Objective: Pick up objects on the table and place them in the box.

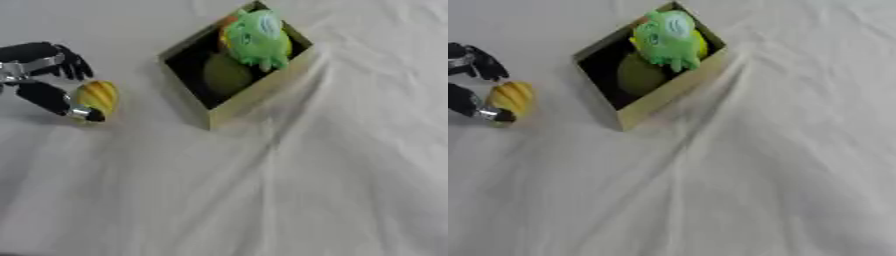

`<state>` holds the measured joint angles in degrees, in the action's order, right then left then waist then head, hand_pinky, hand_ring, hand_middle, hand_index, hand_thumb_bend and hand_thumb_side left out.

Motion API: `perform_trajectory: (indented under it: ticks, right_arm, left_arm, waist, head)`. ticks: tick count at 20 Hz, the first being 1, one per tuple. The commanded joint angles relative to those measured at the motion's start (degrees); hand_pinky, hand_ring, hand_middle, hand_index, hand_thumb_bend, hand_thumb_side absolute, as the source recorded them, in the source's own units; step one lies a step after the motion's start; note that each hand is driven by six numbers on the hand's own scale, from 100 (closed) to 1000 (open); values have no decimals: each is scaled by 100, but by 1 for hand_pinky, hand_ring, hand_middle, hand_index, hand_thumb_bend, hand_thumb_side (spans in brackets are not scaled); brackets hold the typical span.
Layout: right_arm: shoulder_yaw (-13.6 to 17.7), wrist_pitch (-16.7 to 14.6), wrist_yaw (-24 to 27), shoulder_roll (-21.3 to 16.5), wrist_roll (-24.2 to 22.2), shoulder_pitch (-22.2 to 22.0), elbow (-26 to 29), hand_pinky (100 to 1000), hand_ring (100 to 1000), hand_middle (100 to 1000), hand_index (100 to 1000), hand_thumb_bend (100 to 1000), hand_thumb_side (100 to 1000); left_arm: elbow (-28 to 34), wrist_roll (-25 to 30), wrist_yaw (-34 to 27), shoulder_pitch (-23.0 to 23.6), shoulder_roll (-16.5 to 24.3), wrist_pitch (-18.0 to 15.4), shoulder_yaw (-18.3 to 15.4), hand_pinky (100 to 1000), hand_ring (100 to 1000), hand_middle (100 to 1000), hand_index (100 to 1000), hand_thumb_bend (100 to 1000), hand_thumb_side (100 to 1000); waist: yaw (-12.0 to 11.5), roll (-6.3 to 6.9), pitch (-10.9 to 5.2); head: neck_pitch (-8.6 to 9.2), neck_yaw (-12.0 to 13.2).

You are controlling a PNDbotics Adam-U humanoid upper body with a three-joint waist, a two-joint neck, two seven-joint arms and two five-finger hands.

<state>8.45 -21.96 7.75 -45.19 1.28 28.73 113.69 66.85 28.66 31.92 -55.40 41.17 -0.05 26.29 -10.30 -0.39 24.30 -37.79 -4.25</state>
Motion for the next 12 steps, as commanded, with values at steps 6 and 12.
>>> perform_trajectory:
  ticks: [6, 12]
  right_arm:
    - [68, -24, 58, -99, -40, -4, 90, 904, 902, 624, 755, 136, 477]
    - [82, -18, 53, -87, -47, -59, 90, 906, 903, 623, 755, 133, 480]
  left_arm:
    - [-288, 29, 197, -140, -27, -49, -85, 742, 726, 654, 792, 729, 516]
    - [-431, -37, 237, -135, -103, -3, -112, 730, 716, 643, 785, 608, 481]
  waist:
    - [9, -1, -148]
    - [24, -4, -147]
  head:
    - [13, 79]
    - [24, 112]
